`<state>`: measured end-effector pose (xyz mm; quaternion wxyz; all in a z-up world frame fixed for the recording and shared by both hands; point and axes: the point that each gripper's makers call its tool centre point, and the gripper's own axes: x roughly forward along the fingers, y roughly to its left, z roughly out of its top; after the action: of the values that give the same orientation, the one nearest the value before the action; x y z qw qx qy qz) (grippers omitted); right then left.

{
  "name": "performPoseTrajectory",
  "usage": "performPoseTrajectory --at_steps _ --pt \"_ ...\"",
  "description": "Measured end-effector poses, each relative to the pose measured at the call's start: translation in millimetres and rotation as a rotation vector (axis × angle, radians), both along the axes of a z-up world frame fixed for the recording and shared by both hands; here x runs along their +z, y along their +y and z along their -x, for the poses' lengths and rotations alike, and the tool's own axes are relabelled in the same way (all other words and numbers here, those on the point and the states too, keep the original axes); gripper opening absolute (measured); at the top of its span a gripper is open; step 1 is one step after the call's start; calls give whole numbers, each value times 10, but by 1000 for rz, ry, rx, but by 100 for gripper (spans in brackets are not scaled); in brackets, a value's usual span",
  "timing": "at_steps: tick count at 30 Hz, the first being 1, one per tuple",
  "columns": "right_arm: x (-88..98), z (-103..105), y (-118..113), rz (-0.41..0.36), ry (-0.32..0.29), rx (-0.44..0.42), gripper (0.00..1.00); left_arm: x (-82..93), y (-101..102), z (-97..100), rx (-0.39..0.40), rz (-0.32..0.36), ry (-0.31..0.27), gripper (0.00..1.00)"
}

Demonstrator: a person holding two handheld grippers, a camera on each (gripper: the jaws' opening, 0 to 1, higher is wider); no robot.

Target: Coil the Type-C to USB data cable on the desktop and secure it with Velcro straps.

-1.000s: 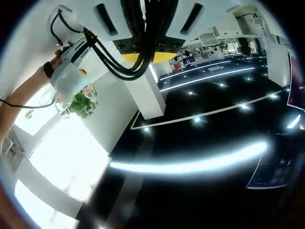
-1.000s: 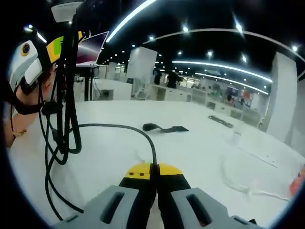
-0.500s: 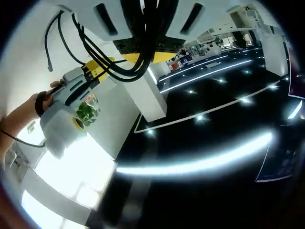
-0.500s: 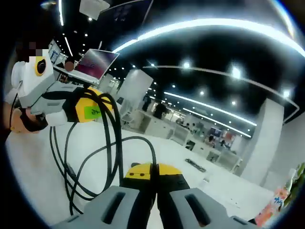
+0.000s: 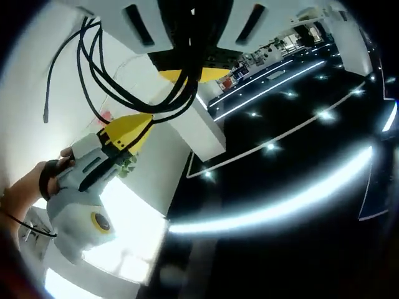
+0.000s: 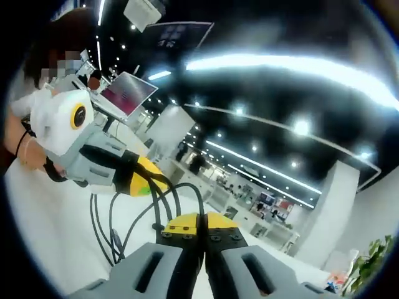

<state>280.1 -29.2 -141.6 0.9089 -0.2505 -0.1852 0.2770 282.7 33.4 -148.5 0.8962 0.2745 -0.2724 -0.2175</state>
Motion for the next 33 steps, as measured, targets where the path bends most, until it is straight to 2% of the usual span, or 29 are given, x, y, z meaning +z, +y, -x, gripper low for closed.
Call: performPoseTrajectory --at_steps 4,7,11,15,18,20,23,26,27,28,31,33 --pt "-17 116 79 21 -6 37 1 11 43 34 35 -14 -39 4" --pt "30 214 102 1 -10 75 1 87 82 91 61 -12 -100 7" --pt "56 295 149 -32 6 119 1 131 111 145 51 27 -113 9" --pt "20 370 253 -44 60 206 1 163 85 185 61 9 -137 13" --pt "-45 376 307 -69 143 284 1 184 92 164 52 17 -133 13" --pt "-66 334 290 -114 182 305 1 154 100 146 53 18 -103 10" --pt "-80 257 259 -171 213 307 3 79 117 100 110 -48 -75 6" --pt "20 267 194 -333 263 352 9 58 126 103 137 -55 -64 5" --pt "44 302 189 -351 276 379 14 39 142 90 143 -50 -50 5" --pt "53 322 191 -348 277 385 22 25 158 76 150 -50 -42 5" --pt "-5 386 317 -206 218 338 37 -8 194 29 182 -78 -38 4" --pt "-47 435 408 -140 174 320 46 0 193 36 187 -83 -36 4"
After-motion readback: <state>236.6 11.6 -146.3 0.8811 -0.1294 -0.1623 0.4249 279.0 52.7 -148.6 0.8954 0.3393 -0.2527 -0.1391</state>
